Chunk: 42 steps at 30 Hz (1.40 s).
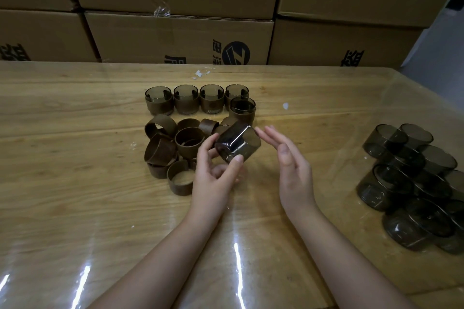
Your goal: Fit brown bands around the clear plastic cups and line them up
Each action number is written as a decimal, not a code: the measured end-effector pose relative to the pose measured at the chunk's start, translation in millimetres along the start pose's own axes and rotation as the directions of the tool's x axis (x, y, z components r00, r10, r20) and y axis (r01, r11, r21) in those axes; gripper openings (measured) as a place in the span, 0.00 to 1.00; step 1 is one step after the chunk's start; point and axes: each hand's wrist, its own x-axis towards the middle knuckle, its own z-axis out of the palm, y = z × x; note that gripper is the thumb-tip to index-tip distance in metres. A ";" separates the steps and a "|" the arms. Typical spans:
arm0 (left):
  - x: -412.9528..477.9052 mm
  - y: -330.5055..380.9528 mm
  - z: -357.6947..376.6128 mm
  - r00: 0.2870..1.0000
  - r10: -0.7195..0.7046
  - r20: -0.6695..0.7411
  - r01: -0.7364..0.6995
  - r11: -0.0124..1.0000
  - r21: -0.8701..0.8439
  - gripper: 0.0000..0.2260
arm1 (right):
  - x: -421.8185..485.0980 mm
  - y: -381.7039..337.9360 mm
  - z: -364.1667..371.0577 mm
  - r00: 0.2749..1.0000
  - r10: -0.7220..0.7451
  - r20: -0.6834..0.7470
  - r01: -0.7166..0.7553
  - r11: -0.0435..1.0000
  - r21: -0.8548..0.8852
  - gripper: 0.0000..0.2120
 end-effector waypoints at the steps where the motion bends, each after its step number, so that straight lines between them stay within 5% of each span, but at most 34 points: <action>1: -0.1 0.4 0.4 1.000 -0.009 0.010 0.008 1.000 0.005 0.23 | 0.1 -0.6 0.0 1.000 -0.001 0.000 0.001 1.000 0.005 0.16; 11: -3.2 2.2 2.3 0.996 -0.043 0.081 0.039 0.998 0.059 0.22 | 3.2 4.7 0.5 0.978 0.159 0.134 -0.161 0.987 0.005 0.16; 19: -6.3 -1.0 2.3 0.994 0.025 0.109 -0.046 0.981 0.189 0.24 | 1.8 13.3 0.0 0.987 0.145 0.064 -0.135 0.982 -0.129 0.23; 25: -9.4 -0.4 6.3 0.989 0.056 0.140 -0.069 0.993 0.094 0.24 | 7.0 12.7 -0.8 0.978 0.176 -0.114 -0.168 0.983 0.077 0.23; 29: -6.5 -0.3 4.6 0.993 0.020 0.119 -0.032 0.995 0.095 0.23 | 6.0 7.5 -0.3 0.986 0.155 -0.058 -0.143 0.974 0.177 0.23; 34: -6.2 2.3 2.5 0.997 0.021 0.078 -0.028 0.996 0.088 0.31 | 0.2 5.3 2.7 0.990 0.113 0.080 -0.116 0.993 0.032 0.22; 42: -8.6 4.3 3.5 0.993 0.081 0.089 -0.089 0.993 0.083 0.30 | 1.1 17.6 -0.5 0.996 0.085 0.024 -0.080 0.982 -0.171 0.24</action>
